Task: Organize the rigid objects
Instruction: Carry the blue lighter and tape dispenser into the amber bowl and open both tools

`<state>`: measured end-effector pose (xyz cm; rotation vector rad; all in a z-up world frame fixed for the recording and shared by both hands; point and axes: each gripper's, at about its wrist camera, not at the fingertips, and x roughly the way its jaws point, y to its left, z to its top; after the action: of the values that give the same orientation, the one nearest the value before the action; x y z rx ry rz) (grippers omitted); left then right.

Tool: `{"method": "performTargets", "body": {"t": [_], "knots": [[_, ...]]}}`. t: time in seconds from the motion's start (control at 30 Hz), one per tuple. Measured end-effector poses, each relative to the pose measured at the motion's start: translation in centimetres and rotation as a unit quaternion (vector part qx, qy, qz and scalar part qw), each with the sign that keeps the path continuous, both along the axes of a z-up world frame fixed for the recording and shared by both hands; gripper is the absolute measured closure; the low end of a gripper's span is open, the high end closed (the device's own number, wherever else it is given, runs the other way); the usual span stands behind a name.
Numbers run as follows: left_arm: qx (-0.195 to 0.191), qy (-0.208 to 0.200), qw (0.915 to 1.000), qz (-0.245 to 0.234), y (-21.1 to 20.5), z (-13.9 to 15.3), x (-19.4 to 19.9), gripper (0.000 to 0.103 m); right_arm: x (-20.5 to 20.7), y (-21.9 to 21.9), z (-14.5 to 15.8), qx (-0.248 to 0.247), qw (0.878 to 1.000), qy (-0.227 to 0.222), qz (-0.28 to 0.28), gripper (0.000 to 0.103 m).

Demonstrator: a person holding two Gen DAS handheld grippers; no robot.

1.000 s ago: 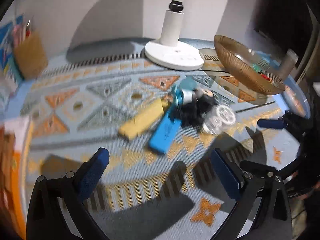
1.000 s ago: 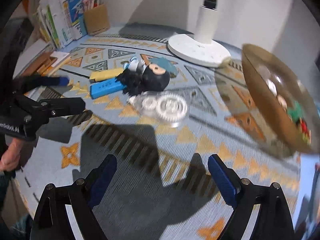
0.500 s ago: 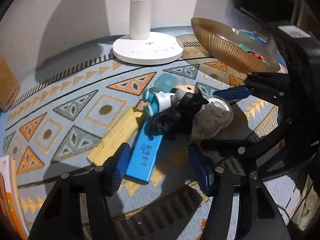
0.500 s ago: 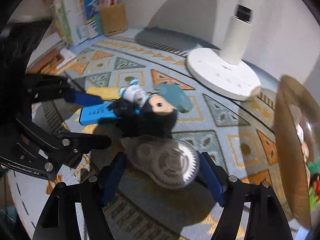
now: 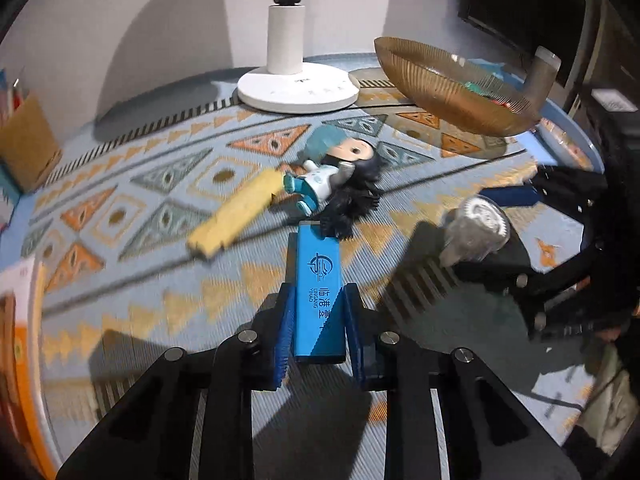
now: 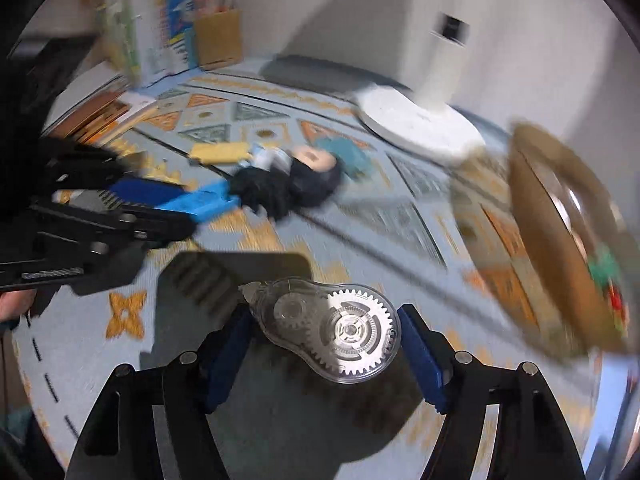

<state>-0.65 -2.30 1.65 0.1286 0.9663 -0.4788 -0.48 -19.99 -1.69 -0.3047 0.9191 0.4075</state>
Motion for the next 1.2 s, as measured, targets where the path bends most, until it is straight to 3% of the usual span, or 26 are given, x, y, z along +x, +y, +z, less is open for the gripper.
{"method": "performTargets", "body": {"t": [0.13, 0.27, 0.33, 0.43, 0.53, 0.6, 0.73, 0.87, 1.0, 1.2], "knots": [[-0.021, -0.004, 0.9997, 0.014, 0.6, 0.5, -3.1, 0.082, -1.9, -3.6, 0.0, 0.043, 0.993, 0.041, -0.100, 0.031], [-0.014, -0.013, 0.9986, 0.048, 0.4, 0.4, -5.1, 0.082, -4.2, -6.3, 0.2, 0.120, 0.972, 0.069, -0.189, 0.029], [-0.012, -0.008, 0.9979, 0.064, 0.5, 0.2, -5.3, 0.082, -5.5, -6.6, 0.5, 0.171, 0.962, 0.082, -0.195, 0.029], [-0.024, 0.003, 0.9964, 0.081, 1.0, -0.2, -5.5, 0.082, -6.8, -5.8, 0.4, 0.195, 0.959, 0.107, -0.173, 0.028], [-0.027, 0.006, 0.9960, 0.084, 1.2, -0.3, -5.9, 0.082, -8.8, -3.8, 0.6, 0.170, 0.973, 0.114, -0.103, 0.028], [-0.026, 0.003, 0.9959, 0.087, 1.2, -0.3, -6.0, 0.082, -9.9, -3.1, 0.8, 0.155, 0.979, 0.103, -0.085, 0.028], [-0.015, -0.002, 0.9960, 0.088, 0.8, -0.4, -5.9, 0.082, -9.6, -3.4, 0.9, 0.094, 0.987, 0.063, -0.116, 0.024], [-0.007, -0.007, 0.9961, 0.087, 0.5, -0.3, -6.1, 0.081, -8.4, -3.2, 0.0, 0.091, 0.987, 0.058, -0.123, 0.024], [-0.012, -0.004, 0.9963, 0.085, 0.4, -0.2, -6.1, 0.072, -7.9, -2.0, -0.7, 0.051, 0.990, 0.035, -0.129, 0.024], [0.031, -0.019, 0.9959, 0.084, -0.8, -0.3, -6.5, 0.071, -7.8, -1.2, -0.7, 0.037, 0.991, 0.008, -0.126, 0.042]]}}
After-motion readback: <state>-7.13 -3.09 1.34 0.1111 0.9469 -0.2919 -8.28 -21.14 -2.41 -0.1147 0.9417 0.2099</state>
